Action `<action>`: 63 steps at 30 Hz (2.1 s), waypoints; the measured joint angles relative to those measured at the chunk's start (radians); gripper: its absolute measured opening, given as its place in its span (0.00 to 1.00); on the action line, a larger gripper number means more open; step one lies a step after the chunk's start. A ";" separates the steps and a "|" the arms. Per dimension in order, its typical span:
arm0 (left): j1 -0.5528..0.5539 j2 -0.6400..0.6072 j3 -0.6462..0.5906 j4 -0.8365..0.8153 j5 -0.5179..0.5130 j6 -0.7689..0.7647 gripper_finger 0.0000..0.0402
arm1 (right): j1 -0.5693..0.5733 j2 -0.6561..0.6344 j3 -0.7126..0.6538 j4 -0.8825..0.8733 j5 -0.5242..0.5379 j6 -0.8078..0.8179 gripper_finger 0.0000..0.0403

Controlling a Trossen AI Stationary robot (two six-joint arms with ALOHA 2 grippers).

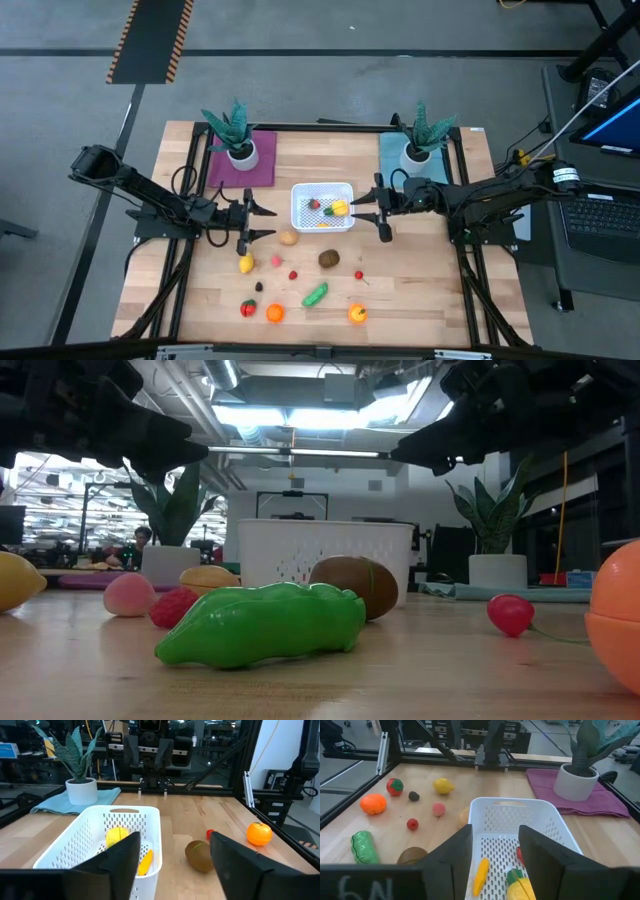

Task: Pick and placing Produce into tupperware
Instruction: Put the yellow lemon into the white bin

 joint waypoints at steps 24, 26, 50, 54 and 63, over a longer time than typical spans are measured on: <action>0.000 0.000 0.000 -0.012 -0.074 0.053 0.86 | 0.000 0.000 0.000 0.000 0.000 0.027 0.40; 0.000 0.000 0.000 -0.014 -0.073 0.053 0.87 | 0.000 0.000 0.000 0.000 0.000 0.038 0.40; -0.241 0.000 0.575 -1.313 -0.366 -0.687 0.86 | 0.000 0.000 0.000 -0.037 0.000 0.055 0.40; -0.315 0.004 0.583 -1.349 -0.368 -0.890 0.86 | 0.000 0.000 0.001 -0.057 0.000 0.056 0.40; -0.401 0.108 0.597 -1.382 -0.358 -1.205 0.85 | 0.000 0.000 0.001 -0.058 0.000 0.059 0.40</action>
